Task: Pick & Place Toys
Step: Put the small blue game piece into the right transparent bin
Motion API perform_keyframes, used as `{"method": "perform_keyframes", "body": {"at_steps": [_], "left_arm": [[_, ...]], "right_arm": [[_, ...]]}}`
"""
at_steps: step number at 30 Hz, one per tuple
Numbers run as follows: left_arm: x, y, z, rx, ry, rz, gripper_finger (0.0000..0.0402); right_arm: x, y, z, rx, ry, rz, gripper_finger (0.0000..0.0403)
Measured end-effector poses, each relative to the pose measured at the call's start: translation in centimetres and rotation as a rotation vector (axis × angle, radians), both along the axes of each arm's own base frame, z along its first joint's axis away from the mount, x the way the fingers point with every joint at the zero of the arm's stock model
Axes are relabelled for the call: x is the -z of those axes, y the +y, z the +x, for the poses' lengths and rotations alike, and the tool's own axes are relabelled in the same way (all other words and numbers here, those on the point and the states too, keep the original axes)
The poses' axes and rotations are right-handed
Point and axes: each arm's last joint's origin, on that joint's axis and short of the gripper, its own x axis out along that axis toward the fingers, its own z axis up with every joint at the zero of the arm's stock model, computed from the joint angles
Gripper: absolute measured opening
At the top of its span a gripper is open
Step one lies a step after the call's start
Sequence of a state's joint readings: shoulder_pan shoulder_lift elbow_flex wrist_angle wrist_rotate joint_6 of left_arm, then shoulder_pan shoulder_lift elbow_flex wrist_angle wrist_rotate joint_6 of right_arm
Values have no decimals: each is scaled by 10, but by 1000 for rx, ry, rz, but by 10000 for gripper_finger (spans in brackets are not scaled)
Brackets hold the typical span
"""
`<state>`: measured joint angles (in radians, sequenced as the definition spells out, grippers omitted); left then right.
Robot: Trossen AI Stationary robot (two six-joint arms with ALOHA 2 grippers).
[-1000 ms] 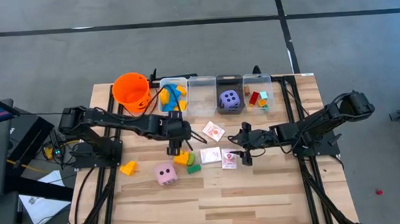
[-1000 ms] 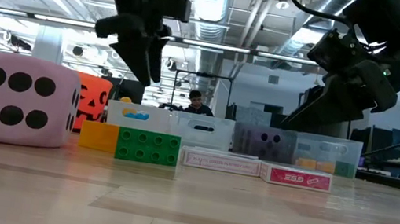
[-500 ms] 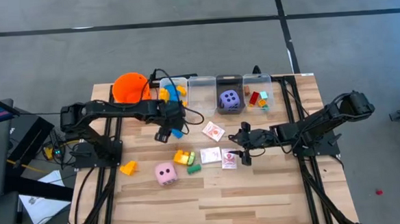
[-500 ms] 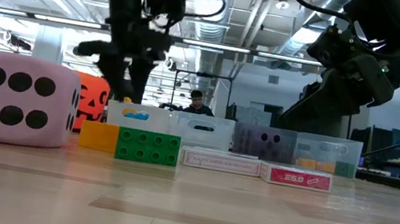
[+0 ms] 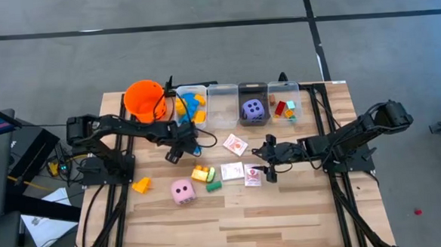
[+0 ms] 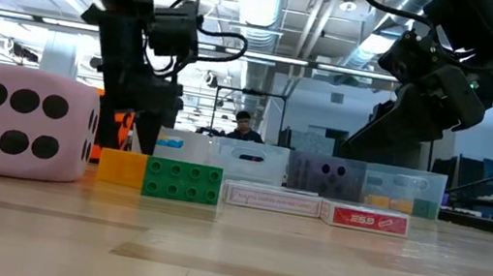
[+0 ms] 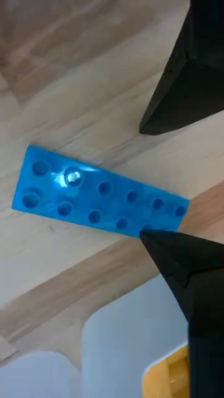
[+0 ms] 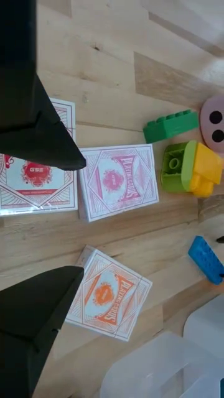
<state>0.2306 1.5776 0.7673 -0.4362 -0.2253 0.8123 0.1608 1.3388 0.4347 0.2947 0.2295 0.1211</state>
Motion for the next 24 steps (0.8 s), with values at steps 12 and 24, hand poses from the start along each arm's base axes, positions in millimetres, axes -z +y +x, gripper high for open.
{"method": "perform_keyframes", "body": {"at_steps": [12, 24], "left_arm": [[0, 14, 3, -46, -105, 14, 250], [1, 23, 0, -64, -121, -44, 250]], "right_arm": [[-1, 0, 0, 1, -8, 2, 265], [-1, 0, 0, 0, -7, 1, 265]]}}
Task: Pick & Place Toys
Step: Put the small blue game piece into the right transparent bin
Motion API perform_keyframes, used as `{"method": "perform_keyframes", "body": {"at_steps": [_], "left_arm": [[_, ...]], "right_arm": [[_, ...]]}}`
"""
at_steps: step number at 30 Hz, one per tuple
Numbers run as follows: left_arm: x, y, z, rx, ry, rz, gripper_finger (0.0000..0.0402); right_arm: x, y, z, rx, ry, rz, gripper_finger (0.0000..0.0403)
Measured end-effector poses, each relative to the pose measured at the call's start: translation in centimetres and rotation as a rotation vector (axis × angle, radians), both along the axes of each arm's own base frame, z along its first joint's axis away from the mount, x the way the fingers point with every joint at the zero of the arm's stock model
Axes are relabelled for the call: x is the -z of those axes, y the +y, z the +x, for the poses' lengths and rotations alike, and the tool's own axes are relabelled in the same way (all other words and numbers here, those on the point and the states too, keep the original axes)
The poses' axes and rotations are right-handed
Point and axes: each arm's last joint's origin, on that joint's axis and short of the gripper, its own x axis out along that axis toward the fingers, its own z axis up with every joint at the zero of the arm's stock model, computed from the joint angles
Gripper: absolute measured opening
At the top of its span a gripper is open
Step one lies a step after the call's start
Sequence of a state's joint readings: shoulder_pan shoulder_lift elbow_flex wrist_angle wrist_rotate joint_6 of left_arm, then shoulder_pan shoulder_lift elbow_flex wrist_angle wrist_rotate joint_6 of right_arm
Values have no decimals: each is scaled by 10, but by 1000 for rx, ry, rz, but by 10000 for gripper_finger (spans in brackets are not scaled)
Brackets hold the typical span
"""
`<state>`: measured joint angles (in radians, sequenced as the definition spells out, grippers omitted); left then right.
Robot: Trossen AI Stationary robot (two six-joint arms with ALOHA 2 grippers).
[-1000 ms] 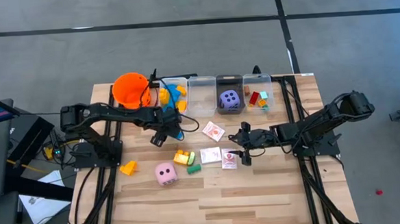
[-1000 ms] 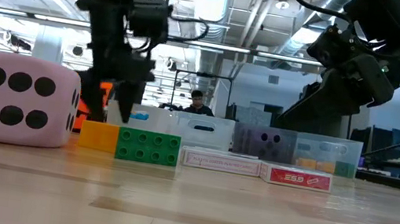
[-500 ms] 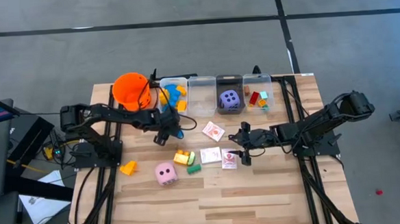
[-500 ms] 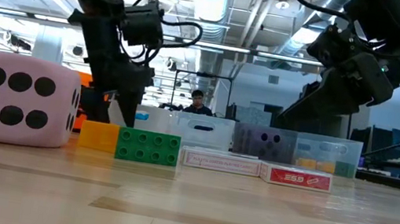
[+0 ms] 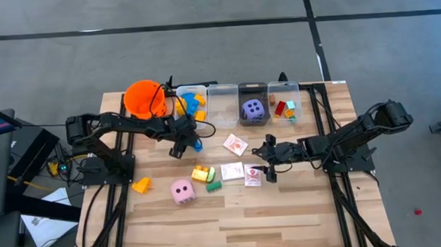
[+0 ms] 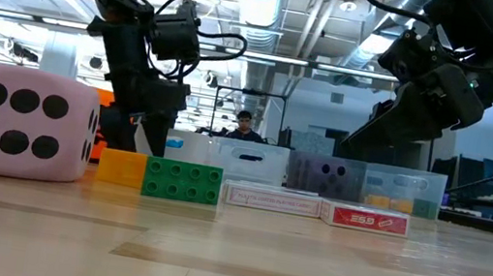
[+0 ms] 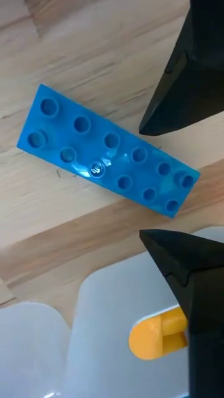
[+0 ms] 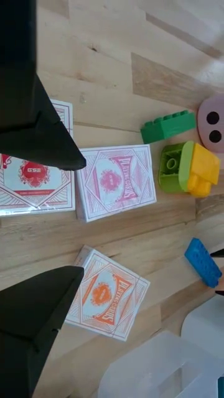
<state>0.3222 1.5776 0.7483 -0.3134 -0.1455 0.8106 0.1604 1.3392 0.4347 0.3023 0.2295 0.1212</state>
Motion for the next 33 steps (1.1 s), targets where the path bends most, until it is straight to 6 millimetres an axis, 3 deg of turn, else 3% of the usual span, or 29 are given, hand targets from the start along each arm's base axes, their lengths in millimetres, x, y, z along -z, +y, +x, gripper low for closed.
{"method": "perform_keyframes", "body": {"at_steps": [14, 22, 33], "left_arm": [[1, -1, -5, -115, 44, -47, 250], [-7, 2, 5, -115, 10, -37, 250], [10, 7, 22, -160, 189, -81, 250]], "right_arm": [[0, 0, 0, -9, -4, -13, 265], [-5, -1, 3, -30, -50, -48, 265], [-5, -1, 3, -34, -50, -55, 265]]}}
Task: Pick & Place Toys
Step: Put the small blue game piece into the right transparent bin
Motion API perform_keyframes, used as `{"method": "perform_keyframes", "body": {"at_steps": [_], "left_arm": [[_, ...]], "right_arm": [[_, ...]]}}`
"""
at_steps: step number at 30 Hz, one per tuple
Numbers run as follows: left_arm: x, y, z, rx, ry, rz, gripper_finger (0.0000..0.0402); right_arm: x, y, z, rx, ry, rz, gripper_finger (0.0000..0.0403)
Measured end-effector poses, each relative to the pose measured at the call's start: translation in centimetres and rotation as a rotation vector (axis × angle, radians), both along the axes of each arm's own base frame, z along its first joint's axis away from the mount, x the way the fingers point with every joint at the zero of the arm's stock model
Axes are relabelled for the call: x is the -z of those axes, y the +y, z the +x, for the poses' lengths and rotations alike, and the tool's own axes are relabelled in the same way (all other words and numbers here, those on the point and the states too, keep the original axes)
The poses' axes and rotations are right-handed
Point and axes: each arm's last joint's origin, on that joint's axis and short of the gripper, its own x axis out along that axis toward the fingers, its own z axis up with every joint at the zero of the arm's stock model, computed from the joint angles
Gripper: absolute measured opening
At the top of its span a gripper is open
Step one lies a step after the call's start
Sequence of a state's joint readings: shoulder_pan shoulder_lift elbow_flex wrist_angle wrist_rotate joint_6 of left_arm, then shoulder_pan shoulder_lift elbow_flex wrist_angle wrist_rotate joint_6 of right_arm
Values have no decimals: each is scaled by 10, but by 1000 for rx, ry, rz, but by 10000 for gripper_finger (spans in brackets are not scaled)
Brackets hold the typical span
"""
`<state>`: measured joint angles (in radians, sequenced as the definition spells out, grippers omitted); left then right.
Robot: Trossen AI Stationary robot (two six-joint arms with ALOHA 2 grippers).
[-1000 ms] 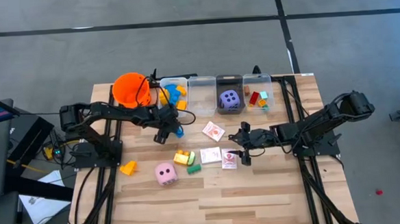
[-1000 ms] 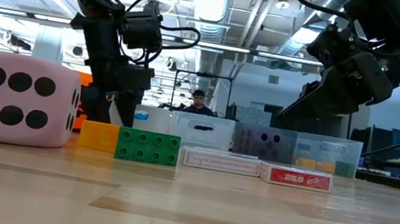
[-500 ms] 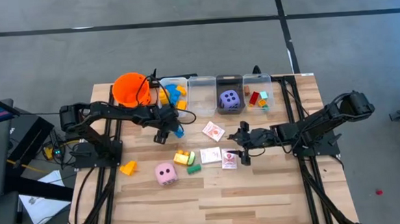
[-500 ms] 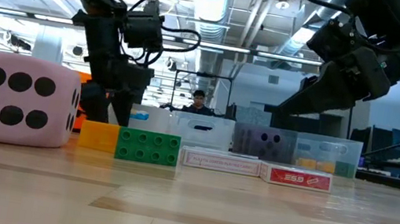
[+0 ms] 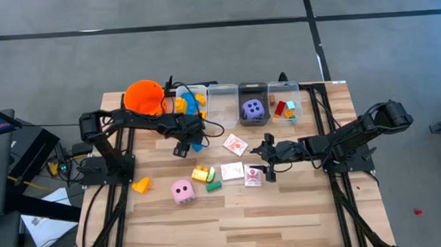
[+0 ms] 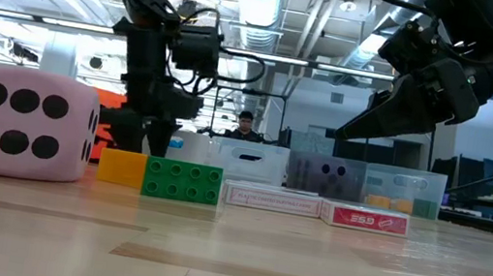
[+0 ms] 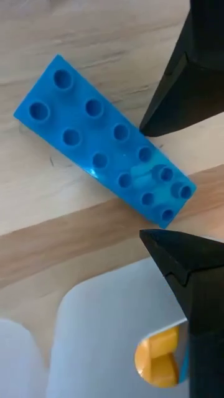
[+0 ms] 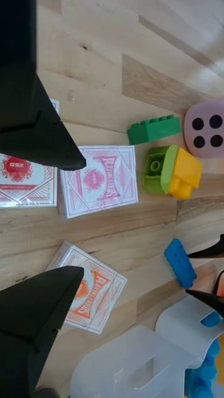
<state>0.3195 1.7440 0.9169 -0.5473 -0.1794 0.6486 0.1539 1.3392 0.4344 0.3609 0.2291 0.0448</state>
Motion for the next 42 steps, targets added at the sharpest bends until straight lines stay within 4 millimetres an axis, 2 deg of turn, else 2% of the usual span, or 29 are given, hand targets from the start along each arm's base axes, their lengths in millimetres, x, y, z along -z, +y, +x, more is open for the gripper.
{"method": "perform_keyframes", "body": {"at_steps": [5, 13, 17, 21, 37, 42], "left_arm": [[-11, -2, -1, -28, 0, -27, 230], [-16, -8, -6, -67, -27, -177, 118], [-17, -9, -6, -100, -42, -195, 79], [-16, -9, -5, -101, -41, -198, 67], [-16, -9, -5, -91, -48, -185, 66], [-16, -9, -4, -110, -51, -188, 33]], "right_arm": [[0, 0, 0, -1, 0, 0, 265], [0, 0, 0, -1, 0, 0, 265], [0, 0, 0, -1, 1, 0, 265], [0, 0, 0, 1, 1, 2, 265], [0, 0, 0, 3, 1, 6, 265], [0, 0, 0, 3, 1, 7, 265]]}}
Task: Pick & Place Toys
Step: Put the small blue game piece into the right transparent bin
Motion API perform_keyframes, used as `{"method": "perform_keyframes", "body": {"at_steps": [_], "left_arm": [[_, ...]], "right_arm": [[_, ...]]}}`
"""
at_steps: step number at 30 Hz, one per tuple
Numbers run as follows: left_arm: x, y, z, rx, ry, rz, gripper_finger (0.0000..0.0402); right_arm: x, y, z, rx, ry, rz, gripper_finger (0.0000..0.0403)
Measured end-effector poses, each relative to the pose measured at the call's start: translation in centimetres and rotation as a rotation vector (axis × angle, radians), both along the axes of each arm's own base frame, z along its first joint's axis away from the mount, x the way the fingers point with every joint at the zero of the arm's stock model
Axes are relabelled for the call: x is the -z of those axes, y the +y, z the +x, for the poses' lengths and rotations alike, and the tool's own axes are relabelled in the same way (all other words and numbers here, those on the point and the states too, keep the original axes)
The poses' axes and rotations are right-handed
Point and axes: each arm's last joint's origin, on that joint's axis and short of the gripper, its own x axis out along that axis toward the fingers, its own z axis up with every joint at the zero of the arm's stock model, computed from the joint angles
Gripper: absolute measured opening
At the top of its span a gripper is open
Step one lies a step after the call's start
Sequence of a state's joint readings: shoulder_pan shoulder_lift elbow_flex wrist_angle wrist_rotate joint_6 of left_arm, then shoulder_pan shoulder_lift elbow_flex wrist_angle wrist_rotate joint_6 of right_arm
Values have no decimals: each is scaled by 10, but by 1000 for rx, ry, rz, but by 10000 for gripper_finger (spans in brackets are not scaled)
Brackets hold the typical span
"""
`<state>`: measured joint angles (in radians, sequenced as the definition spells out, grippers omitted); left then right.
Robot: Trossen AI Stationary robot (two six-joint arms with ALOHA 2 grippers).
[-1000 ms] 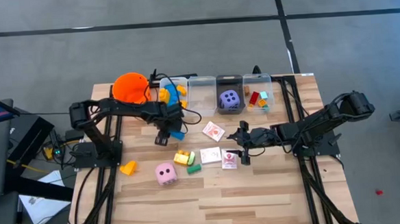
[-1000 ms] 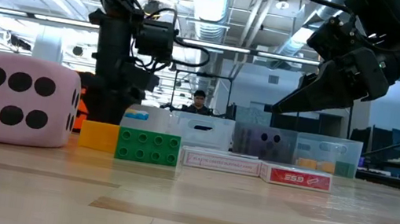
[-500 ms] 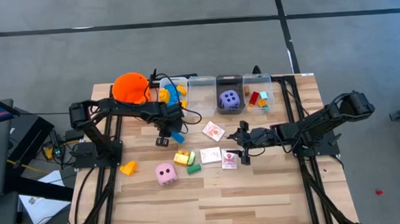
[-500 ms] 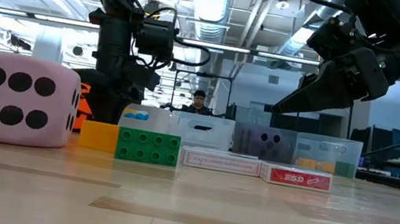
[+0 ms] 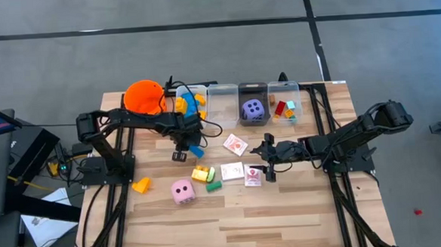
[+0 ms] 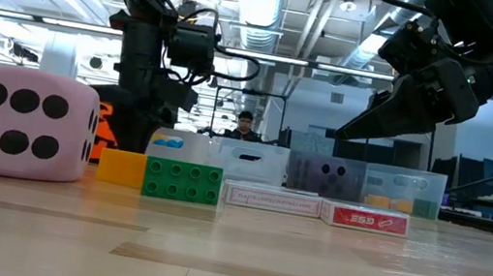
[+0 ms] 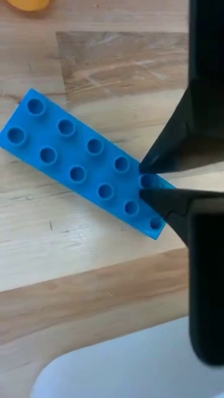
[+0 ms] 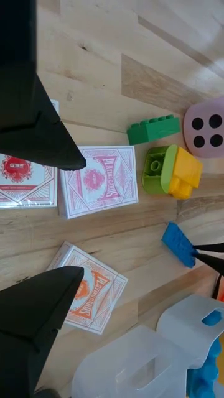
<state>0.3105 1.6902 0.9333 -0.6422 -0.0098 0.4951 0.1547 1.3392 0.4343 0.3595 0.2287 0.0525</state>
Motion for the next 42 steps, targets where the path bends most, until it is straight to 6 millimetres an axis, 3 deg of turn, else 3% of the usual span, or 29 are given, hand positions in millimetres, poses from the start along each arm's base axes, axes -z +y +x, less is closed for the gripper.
{"method": "perform_keyframes", "body": {"at_steps": [6, 14, 20, 25, 34, 38, 42], "left_arm": [[-11, -3, -2, 3, -34, 12, 5], [-63, -9, -14, 2, -248, 75, 0], [-84, -11, -21, 11, -350, 115, 20], [-80, -11, -20, -11, -353, 95, 87], [-41, -14, -29, 0, -397, 94, 226], [-21, -16, -36, 10, -426, 108, 262], [-9, -17, -41, -12, -467, 110, 273]], "right_arm": [[0, 0, 0, 1, -1, 0, 265], [-2, 0, 1, 1, -24, 4, 265], [-3, 0, 2, 1, -32, 5, 265], [-5, 0, 3, 1, -54, 8, 265], [-8, 1, 4, -3, -97, 16, 265], [-8, 1, 4, -3, -97, 17, 265], [-8, 1, 4, -3, -97, 16, 265]]}}
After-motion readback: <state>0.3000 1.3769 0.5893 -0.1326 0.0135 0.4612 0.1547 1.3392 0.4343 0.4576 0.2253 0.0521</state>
